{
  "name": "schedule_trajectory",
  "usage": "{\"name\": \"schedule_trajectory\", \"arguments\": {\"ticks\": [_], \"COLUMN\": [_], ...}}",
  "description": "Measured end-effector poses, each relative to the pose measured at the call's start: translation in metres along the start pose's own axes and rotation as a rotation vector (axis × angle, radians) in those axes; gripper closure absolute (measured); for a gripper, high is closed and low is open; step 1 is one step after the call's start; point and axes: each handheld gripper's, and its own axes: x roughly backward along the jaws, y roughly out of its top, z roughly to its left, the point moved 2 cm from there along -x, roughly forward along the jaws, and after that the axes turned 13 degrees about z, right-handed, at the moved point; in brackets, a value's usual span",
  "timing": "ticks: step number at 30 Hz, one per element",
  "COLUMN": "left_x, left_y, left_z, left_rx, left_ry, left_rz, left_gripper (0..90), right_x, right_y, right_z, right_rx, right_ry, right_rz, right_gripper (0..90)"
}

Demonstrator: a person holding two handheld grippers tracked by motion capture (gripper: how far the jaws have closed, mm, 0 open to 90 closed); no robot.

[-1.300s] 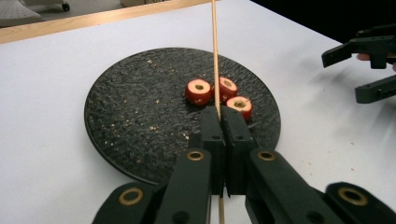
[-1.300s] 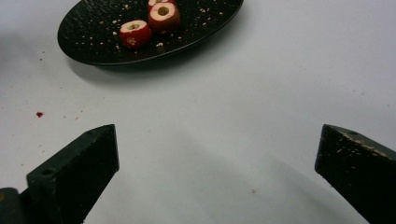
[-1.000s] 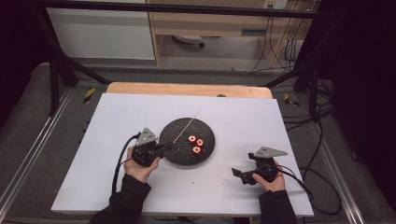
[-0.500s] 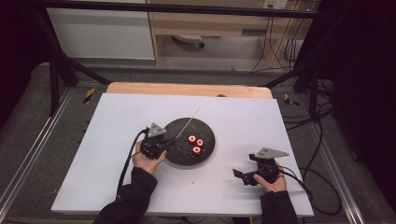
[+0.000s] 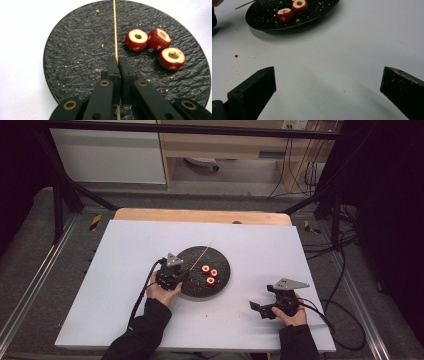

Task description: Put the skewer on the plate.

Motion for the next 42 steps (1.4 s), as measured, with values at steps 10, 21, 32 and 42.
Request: {"name": "schedule_trajectory", "arguments": {"ticks": [10,21,32,42], "left_x": [-0.008,-0.009,0.014,0.037], "left_y": [0.001,0.001,-0.006,-0.032], "left_z": [-0.006,-0.006,-0.001,0.012], "left_rx": [-0.002,-0.008,-0.064,-0.121], "left_ry": [0.028,0.02,-0.037,-0.091], "left_rz": [0.043,0.045,-0.02,-0.048], "left_gripper": [88.1,86.7,56.9,23.2], "right_x": [-0.001,0.0,0.001,0.001], "right_y": [0.0,0.0,0.0,-0.001], "right_z": [0.0,0.001,0.001,0.001], "right_rx": [-0.001,0.004,0.0,0.002], "right_ry": [0.002,-0.001,-0.003,-0.003], "right_rz": [0.006,0.005,0.003,0.005], "right_gripper": [1.4,1.4,1.3,1.0]}}
